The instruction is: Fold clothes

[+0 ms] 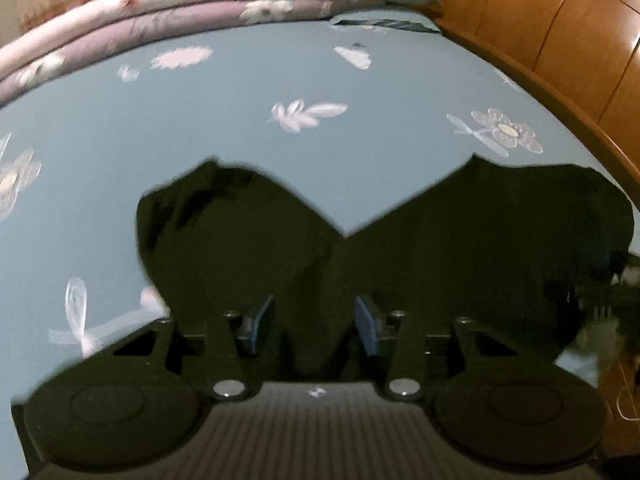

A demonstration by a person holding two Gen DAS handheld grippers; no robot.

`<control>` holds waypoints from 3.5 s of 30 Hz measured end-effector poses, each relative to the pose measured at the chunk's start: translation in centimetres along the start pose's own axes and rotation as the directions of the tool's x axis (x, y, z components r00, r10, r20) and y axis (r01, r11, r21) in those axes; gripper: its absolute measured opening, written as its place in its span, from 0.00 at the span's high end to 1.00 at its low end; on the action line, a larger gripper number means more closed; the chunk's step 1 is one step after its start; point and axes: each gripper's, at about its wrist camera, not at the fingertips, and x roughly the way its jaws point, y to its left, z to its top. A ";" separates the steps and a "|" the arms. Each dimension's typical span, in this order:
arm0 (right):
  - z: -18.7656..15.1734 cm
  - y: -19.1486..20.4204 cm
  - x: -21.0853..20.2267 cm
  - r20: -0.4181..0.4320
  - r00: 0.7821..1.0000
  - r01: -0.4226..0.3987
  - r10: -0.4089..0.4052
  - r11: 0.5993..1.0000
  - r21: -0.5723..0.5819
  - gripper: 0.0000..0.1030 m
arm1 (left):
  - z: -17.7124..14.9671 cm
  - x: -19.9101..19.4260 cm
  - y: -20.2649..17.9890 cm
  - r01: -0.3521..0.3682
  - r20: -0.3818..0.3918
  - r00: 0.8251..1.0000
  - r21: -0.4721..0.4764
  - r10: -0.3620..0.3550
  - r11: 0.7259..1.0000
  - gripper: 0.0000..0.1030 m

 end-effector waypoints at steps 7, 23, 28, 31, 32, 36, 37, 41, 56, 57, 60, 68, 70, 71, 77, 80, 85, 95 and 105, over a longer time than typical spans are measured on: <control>-0.9 0.6 0.2 0.017 1.000 0.010 -0.010 0.999 -0.040 0.00 | 5.2 8.1 0.3 0.016 -0.172 0.984 -0.145 -0.041 0.989 0.59; -1.8 0.5 0.2 0.077 0.997 0.016 -0.012 0.999 -0.043 0.00 | 8.1 15.3 1.1 -0.185 -0.426 0.902 -0.223 0.076 0.957 0.89; -1.4 0.6 0.5 0.077 0.997 0.024 -0.022 0.999 -0.031 0.00 | 7.2 13.8 1.4 -0.158 -0.376 0.924 -0.215 0.068 0.964 0.97; -1.2 0.6 0.4 0.060 0.998 0.028 -0.026 0.999 -0.031 0.00 | 6.5 11.6 1.6 -0.132 -0.326 0.944 -0.221 0.054 0.966 0.97; -1.0 0.6 0.4 0.053 0.998 0.027 -0.025 0.999 -0.031 0.00 | 6.2 10.6 1.6 -0.122 -0.308 0.950 -0.219 0.050 0.968 0.98; -0.6 0.3 0.3 0.031 0.999 0.017 -0.016 0.999 -0.036 0.00 | 4.7 6.1 0.8 -0.092 -0.242 0.969 -0.185 0.046 0.978 0.98; -0.5 0.3 0.2 0.033 0.999 0.019 -0.018 0.999 -0.039 0.00 | 4.3 4.9 0.5 -0.086 -0.231 0.972 -0.178 0.044 0.980 0.98; -0.1 0.2 -0.1 0.041 0.999 0.006 -0.004 0.999 -0.044 0.00 | 2.3 0.8 -0.3 -0.070 -0.204 0.978 -0.147 0.039 0.987 0.98; 1.9 3.2 0.8 0.018 1.000 -0.017 0.021 0.981 -0.192 0.00 | -7.5 -3.4 0.9 -0.126 -0.342 0.939 -0.263 0.029 0.956 0.97; 1.9 3.4 0.8 0.016 1.000 -0.019 0.022 0.979 -0.201 0.00 | -7.9 -3.6 1.2 -0.127 -0.347 0.937 -0.270 0.026 0.954 0.97; 2.0 3.9 0.9 0.007 0.999 -0.032 0.035 0.974 -0.225 0.00 | -8.9 -3.3 1.9 -0.127 -0.359 0.933 -0.306 0.009 0.944 0.94; 2.5 4.8 1.2 -0.001 0.999 -0.051 0.053 0.964 -0.259 0.00 | -9.2 -5.3 3.4 -0.080 -0.295 0.955 -0.370 -0.036 0.926 0.69; 2.6 4.9 1.2 -0.001 0.998 -0.054 0.056 0.964 -0.259 0.00 | -8.9 -6.2 4.1 -0.073 -0.257 0.966 -0.402 -0.037 0.913 0.63; 2.6 4.9 1.2 -0.002 0.998 -0.055 0.056 0.964 -0.260 0.00 | -8.8 -6.6 4.6 -0.064 -0.232 0.972 -0.425 -0.040 0.903 0.60; 2.9 5.3 0.8 0.001 0.999 -0.050 0.052 0.963 -0.266 0.00 | -8.6 -4.7 9.1 0.010 -0.099 0.991 -0.606 -0.088 0.795 0.49; 3.1 5.5 0.3 0.008 0.999 -0.038 0.042 0.961 -0.276 0.00 | -9.0 -2.0 11.3 0.029 -0.078 0.991 -0.667 -0.109 0.744 0.49; 3.1 5.7 -0.8 0.017 1.000 -0.003 0.008 0.956 -0.294 0.00 | -9.7 1.7 13.2 0.089 -0.051 0.981 -0.738 -0.186 0.669 0.57; 2.5 6.7 -1.6 0.017 0.999 0.037 -0.034 0.963 -0.268 0.00 | -7.5 -1.7 12.1 0.116 0.050 0.993 -0.573 -0.106 0.811 0.93; 2.6 8.5 -2.7 0.035 0.998 0.058 -0.050 0.962 -0.265 0.00 | -5.9 -3.9 14.0 0.149 0.094 0.989 -0.493 -0.118 0.857 0.93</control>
